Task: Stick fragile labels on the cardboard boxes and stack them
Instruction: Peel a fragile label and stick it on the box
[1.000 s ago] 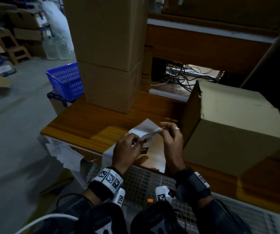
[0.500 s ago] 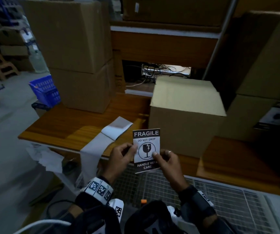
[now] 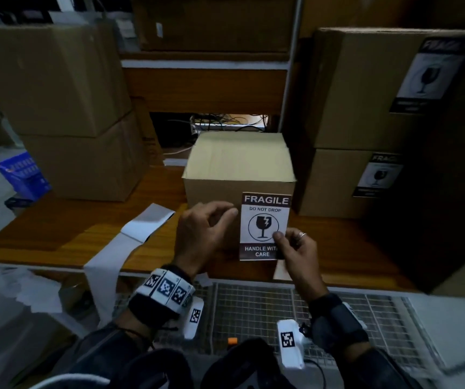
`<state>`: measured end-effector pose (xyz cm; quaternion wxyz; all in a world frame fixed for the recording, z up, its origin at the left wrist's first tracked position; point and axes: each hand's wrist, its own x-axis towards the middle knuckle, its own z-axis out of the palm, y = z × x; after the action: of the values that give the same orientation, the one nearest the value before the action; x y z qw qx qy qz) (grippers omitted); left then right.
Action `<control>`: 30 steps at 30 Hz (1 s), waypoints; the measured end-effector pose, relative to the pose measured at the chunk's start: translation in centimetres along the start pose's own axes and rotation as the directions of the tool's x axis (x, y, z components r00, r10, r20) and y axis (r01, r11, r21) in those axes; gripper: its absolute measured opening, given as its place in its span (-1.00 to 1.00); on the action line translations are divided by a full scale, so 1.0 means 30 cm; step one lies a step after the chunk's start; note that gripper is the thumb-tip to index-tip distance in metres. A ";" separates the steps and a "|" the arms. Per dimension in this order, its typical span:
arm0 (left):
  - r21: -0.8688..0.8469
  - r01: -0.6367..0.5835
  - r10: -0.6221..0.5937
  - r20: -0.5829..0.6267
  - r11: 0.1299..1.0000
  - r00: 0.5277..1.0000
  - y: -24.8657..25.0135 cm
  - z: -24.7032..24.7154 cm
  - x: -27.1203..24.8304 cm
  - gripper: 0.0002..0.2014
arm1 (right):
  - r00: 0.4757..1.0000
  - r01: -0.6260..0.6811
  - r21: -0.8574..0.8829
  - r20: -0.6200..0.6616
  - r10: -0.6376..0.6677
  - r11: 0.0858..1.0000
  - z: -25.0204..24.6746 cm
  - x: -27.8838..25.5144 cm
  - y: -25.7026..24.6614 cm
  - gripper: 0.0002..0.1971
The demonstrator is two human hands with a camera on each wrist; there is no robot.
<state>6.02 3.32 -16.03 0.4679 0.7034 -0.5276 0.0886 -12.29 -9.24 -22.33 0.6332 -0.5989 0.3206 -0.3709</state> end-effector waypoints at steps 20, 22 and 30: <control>0.302 -0.337 0.180 0.446 0.892 0.877 0.065 0.142 0.406 -0.51 | 0.998 -0.058 -0.006 0.025 0.059 0.998 -0.013 0.137 -0.001 -0.80; 0.295 -0.332 0.184 0.435 0.896 0.881 0.057 0.149 0.406 -0.50 | 0.998 -0.066 -0.005 0.018 0.066 0.998 -0.012 0.141 0.004 -0.81; 0.283 -0.338 0.213 0.393 0.898 0.895 0.021 0.170 0.403 -0.54 | 0.998 -0.063 -0.007 0.000 0.063 0.998 -0.015 0.150 -0.003 -0.82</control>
<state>8.81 -8.49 -10.97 0.2182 0.6953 -0.6745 0.1184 -10.33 -13.31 -22.09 0.6425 -0.5907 0.3406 -0.3496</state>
